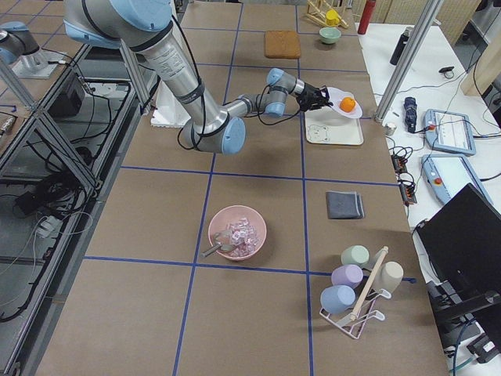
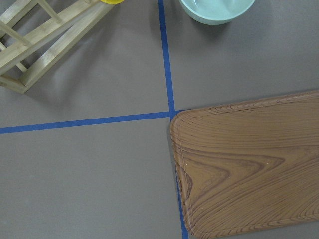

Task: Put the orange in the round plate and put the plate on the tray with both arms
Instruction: 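Lift the plate with the right gripper and carry it onto the bear tray, then release the plate and withdraw the right arm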

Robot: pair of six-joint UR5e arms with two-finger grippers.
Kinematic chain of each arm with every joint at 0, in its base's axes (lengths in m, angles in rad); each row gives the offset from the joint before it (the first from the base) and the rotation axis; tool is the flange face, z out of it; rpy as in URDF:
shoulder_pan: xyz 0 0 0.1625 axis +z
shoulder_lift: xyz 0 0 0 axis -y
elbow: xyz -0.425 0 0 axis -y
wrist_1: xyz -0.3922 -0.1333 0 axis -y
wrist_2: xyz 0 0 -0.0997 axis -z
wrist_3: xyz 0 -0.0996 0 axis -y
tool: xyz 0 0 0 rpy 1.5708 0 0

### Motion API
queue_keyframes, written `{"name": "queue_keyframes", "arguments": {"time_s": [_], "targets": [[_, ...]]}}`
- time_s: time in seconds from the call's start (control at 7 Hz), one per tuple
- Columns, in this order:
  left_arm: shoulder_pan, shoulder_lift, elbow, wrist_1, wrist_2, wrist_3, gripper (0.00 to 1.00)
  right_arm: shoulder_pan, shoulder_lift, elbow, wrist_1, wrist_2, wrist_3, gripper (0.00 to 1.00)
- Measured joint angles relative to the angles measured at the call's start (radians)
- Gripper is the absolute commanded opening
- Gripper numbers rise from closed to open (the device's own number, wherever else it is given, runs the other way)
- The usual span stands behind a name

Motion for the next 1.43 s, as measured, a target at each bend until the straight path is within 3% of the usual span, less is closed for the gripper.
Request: {"name": "queue_keyframes", "arguments": {"time_s": [0.29,0.43,0.71,0.86,1.43], "targets": [[0.002,-0.007,0.002,0.001,0.0,-0.004,0.98,-0.02,-0.004,-0.009,-0.004,0.027,-0.032,0.87],[0.003,-0.008,0.002,0.0,0.0,-0.011,0.98,-0.041,-0.033,0.025,-0.004,0.035,-0.11,1.0],[0.004,-0.008,0.003,0.0,0.0,-0.018,0.98,-0.05,-0.084,0.116,-0.018,0.086,-0.329,1.0],[0.005,-0.008,0.005,0.002,0.0,-0.02,0.98,-0.018,-0.092,0.169,-0.084,0.168,-0.437,1.0],[0.004,0.035,-0.018,0.003,0.003,-0.027,0.98,0.26,-0.103,0.418,-0.634,0.672,-1.024,1.0]]}}
